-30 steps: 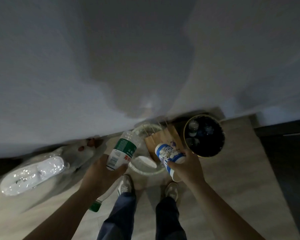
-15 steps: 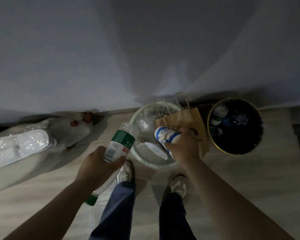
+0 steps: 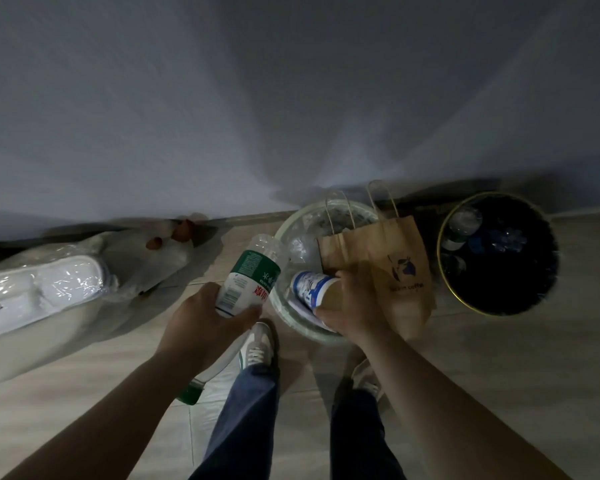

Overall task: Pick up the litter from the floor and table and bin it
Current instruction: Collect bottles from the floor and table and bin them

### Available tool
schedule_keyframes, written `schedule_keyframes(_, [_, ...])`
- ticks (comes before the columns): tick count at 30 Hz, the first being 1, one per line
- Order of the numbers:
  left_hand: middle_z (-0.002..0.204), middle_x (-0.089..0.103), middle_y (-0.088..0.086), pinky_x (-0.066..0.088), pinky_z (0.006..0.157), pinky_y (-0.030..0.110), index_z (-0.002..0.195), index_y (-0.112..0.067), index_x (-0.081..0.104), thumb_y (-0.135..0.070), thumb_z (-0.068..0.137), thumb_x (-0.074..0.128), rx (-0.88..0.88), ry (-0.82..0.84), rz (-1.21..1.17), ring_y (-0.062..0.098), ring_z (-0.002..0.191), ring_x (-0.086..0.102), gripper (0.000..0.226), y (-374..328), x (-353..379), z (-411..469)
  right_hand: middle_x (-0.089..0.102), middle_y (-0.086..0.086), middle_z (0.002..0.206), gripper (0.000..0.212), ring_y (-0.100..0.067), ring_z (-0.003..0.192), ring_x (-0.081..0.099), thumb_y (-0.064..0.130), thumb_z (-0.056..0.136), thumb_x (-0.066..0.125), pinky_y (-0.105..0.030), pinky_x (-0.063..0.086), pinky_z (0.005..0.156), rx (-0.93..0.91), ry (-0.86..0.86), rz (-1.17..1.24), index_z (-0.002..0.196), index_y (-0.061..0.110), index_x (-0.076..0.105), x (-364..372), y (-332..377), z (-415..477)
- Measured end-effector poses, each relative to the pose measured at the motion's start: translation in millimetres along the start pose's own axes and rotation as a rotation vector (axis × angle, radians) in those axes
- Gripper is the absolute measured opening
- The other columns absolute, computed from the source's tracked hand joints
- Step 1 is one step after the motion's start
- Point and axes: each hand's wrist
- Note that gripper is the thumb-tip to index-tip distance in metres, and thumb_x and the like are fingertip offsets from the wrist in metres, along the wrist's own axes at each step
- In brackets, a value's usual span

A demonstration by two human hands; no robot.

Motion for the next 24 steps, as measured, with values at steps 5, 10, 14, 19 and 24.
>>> schedule_keyframes(5, [0.081, 0.061, -0.008, 0.058, 0.064, 0.034, 0.095, -0.025, 0.051, -0.064, 0.069, 0.063, 0.004, -0.013, 0.022, 0.009, 0.071, 0.063, 0.048, -3, 4, 8, 0.017, -0.014, 0.155, 0.102, -0.033, 0.141, 0.021, 0.056, 0.074, 0.071, -0.043, 0.032, 0.109, 0.016, -0.019, -0.266, 0.151, 0.018, 0.014, 13, 11, 16])
schedule_keyframes(10, [0.079, 0.059, -0.010, 0.054, 0.060, 0.028, 0.094, -0.026, 0.049, -0.061, 0.072, 0.065, 0.017, -0.022, 0.053, 0.006, 0.070, 0.061, 0.044, -9, 8, 11, 0.047, -0.012, 0.139, 0.081, -0.028, 0.128, 0.043, 0.046, 0.076, 0.075, -0.039, 0.035, 0.106, 0.026, -0.199, -0.088, 0.139, 0.011, 0.039, 8, 4, 16])
schedule_keyframes(14, [0.079, 0.057, -0.012, 0.053, 0.058, 0.025, 0.096, -0.026, 0.048, -0.060, 0.073, 0.066, 0.035, -0.003, 0.081, 0.004, 0.069, 0.060, 0.045, -27, 11, 10, 0.051, -0.006, 0.136, 0.062, -0.022, 0.125, 0.048, 0.036, 0.085, 0.068, -0.031, 0.039, 0.100, 0.017, -0.150, 0.052, 0.138, 0.014, 0.045, -6, -16, -5])
schedule_keyframes(19, [0.077, 0.054, -0.014, 0.043, 0.051, 0.018, 0.099, -0.027, 0.047, -0.061, 0.073, 0.066, 0.053, 0.029, 0.077, 0.001, 0.069, 0.057, 0.048, -65, 16, 9, 0.060, -0.003, 0.122, 0.045, -0.017, 0.115, 0.054, 0.034, 0.088, 0.065, -0.023, 0.041, 0.087, -0.005, -0.211, -0.026, 0.127, 0.016, 0.054, -45, -54, -36])
schedule_keyframes(24, [0.081, 0.052, -0.013, 0.041, 0.051, 0.016, 0.108, -0.022, 0.047, -0.046, 0.072, 0.077, 0.070, 0.160, 0.083, 0.000, 0.071, 0.053, 0.053, -110, 28, 3, 0.061, -0.004, 0.118, 0.042, -0.020, 0.109, 0.058, 0.030, 0.086, 0.067, -0.029, 0.045, 0.088, 0.056, -0.223, 0.027, 0.124, 0.017, 0.056, -87, -87, -64])
Point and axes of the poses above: each hand's wrist, its own z-axis towards the middle knuckle, its own x-axis out of the palm, y = z × x
